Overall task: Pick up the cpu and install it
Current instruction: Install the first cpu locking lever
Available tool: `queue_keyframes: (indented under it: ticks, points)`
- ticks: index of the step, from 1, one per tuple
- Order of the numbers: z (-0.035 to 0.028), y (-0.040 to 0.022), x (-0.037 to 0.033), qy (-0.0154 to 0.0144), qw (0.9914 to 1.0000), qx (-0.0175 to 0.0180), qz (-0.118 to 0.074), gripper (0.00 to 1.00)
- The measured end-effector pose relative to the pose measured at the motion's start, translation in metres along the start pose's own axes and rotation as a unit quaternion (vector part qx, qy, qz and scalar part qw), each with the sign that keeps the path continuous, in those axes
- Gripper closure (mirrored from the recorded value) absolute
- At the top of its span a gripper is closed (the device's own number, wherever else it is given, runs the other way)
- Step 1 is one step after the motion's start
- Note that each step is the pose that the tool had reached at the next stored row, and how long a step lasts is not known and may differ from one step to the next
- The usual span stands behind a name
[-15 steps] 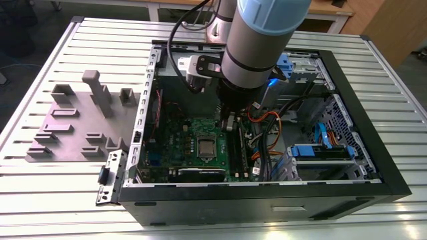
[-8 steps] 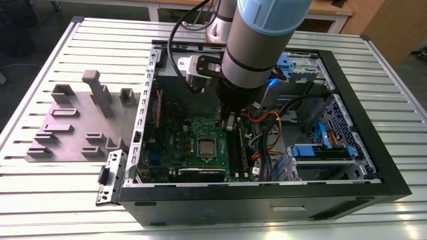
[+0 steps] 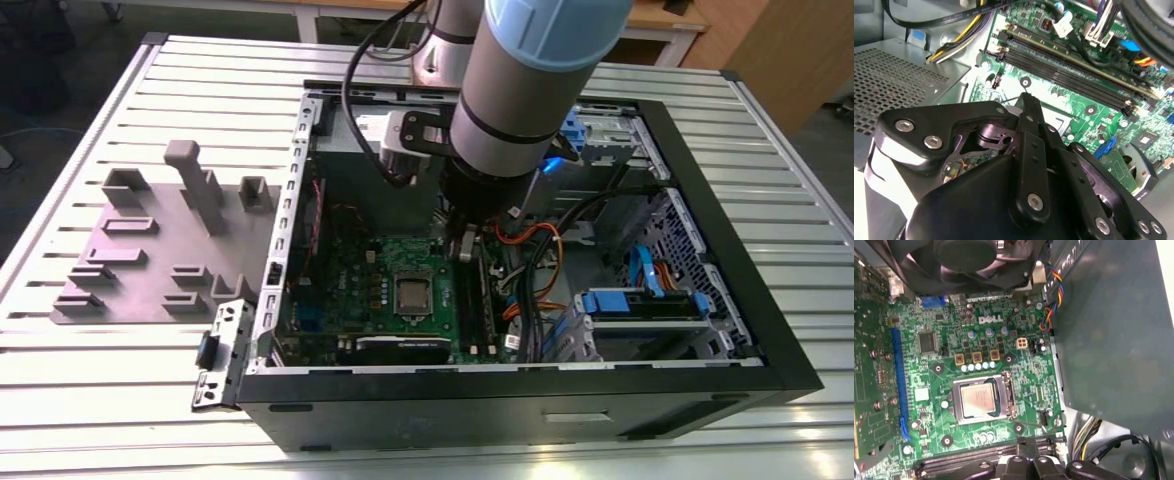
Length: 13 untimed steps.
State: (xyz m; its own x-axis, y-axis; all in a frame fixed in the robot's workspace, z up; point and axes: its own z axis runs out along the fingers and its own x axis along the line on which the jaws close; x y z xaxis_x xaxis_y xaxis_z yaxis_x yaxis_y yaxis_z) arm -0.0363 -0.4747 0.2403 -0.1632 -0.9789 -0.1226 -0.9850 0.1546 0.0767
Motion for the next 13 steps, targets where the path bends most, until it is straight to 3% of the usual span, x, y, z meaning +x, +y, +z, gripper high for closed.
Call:
queue_keyframes:
  ticks: [5,13]
  points:
    - [-0.0001,-0.004,-0.0011,-0.0003,1.0,-0.0001,0.0,0.89]
    - [0.0016,-0.0036,-0.0078,-0.0004,1.0,-0.0001,0.0,0.89]
